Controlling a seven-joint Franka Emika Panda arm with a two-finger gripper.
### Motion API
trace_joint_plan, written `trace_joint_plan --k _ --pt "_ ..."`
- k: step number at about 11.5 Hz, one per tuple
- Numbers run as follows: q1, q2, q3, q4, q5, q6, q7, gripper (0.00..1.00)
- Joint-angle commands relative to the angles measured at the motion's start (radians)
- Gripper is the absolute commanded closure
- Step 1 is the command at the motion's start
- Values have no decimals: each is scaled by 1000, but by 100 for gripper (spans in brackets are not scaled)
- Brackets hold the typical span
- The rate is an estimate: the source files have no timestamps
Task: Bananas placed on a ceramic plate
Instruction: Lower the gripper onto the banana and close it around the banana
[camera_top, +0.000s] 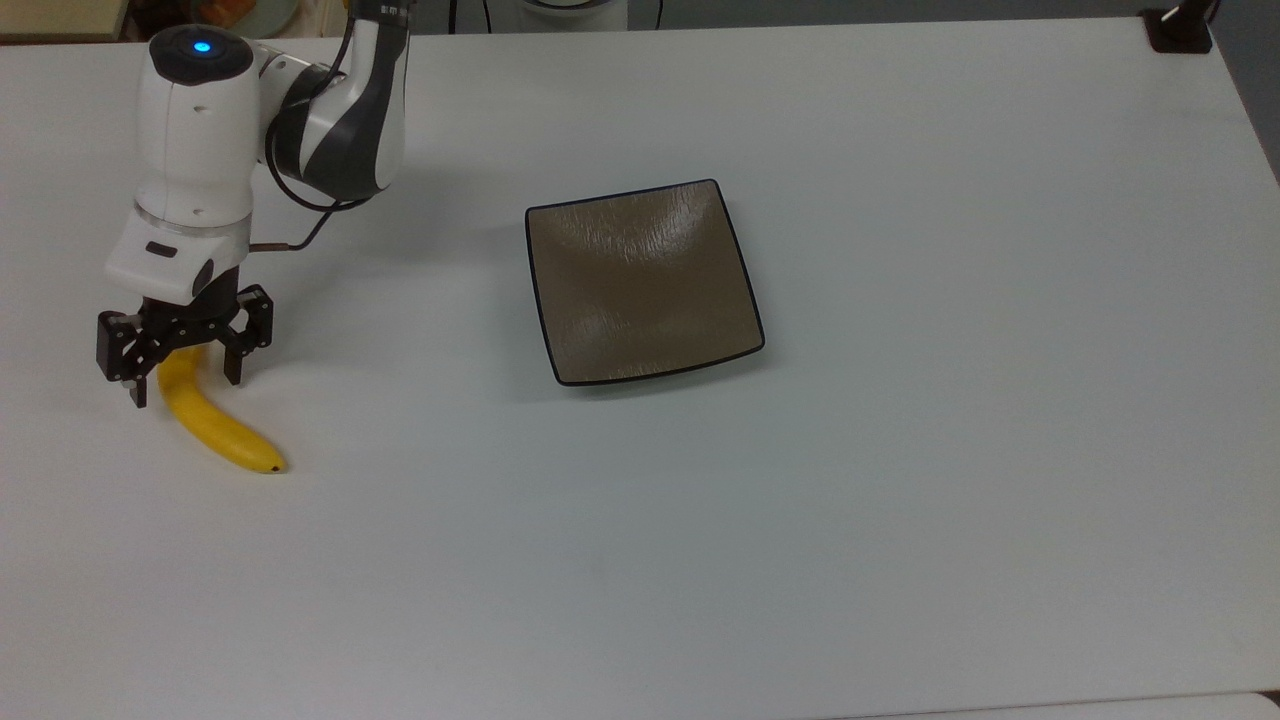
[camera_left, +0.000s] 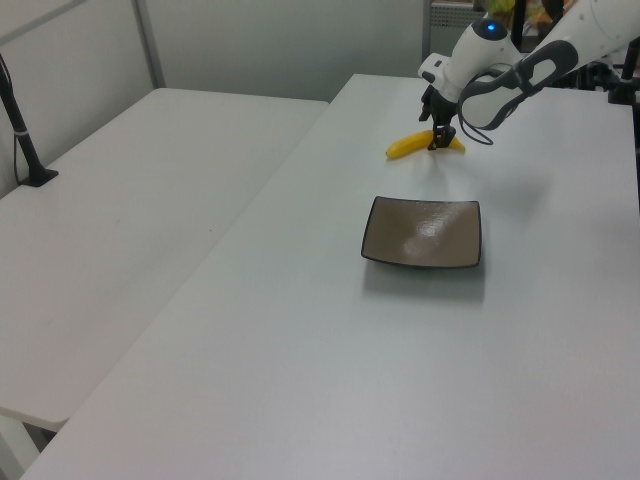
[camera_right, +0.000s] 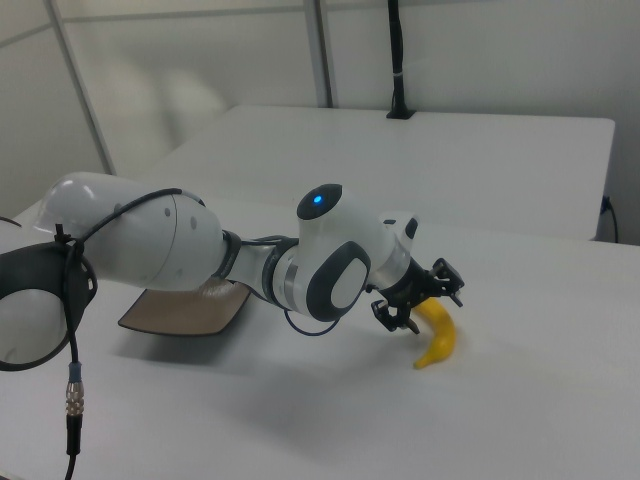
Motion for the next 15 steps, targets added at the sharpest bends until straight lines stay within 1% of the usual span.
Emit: trace_joint_plan --k 1,5,6,7,8,9,10,12,15 --pt "-2 19 -1 23 -8 19 -5 11" --pt "-2 31 1 37 -8 19 -6 11" --pt "-2 31 1 37 -9 19 -8 14" --pt "-2 33 1 37 -9 19 -14 23" --pt "-2 40 2 37 -9 19 -14 35" --pt "-2 42 2 37 -9 19 -14 51" --pt "0 42 4 37 -9 19 -13 65" --pt "0 42 4 37 -9 19 -13 77" --pt "0 34 5 37 -3 19 1 78"
